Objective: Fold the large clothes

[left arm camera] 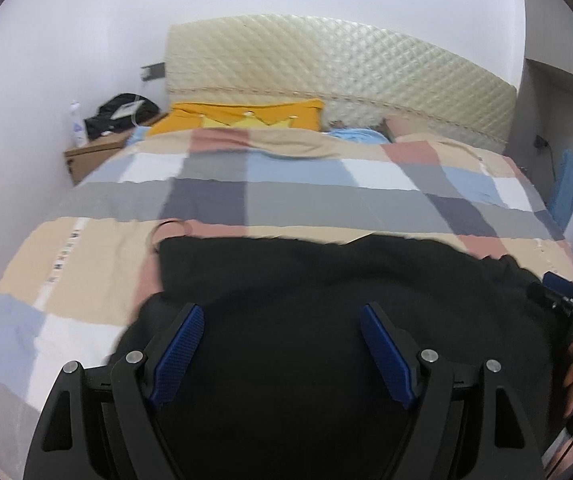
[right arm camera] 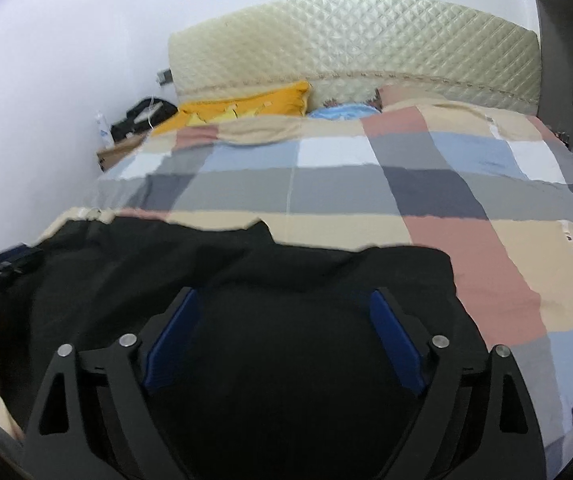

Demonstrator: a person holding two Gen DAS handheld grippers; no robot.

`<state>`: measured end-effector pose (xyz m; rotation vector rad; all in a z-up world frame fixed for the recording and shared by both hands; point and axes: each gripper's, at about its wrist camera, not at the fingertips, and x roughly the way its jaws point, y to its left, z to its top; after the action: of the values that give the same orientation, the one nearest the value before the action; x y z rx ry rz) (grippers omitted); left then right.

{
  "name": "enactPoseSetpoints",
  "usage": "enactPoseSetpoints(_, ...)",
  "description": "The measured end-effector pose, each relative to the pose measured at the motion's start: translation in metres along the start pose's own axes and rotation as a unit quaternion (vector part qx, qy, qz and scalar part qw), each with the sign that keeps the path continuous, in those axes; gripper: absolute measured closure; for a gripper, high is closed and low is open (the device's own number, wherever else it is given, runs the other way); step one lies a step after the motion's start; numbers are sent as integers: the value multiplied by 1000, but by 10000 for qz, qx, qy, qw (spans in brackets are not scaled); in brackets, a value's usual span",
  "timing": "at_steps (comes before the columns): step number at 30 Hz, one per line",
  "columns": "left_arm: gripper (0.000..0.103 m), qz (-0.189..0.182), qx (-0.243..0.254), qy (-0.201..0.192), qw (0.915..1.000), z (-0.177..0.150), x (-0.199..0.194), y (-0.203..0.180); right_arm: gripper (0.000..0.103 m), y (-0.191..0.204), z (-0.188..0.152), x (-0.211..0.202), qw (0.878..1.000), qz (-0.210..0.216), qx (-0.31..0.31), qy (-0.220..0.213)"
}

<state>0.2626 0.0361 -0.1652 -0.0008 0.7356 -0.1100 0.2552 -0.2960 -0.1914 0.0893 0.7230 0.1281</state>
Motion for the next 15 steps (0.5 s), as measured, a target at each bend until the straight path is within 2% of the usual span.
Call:
enactPoseSetpoints(2, 23, 234, -44, 110, 9997, -6, 3, 11, 16, -5, -9, 8, 9999, -30, -45, 106)
enactPoseSetpoints(6, 23, -11, -125, 119, 9999, -16, 11, 23, 13, -18, -20, 17, 9997, 160, 207, 32)
enactPoseSetpoints(10, 17, 59, -26, 318, 9995, -23, 29, 17, 7, -13, -30, 26, 9996, 26, 144, -231)
enactPoseSetpoints(15, 17, 232, -75, 101, 9997, -29, 19, 15, 6, -15, -33, 22, 9994, 4, 210, -284)
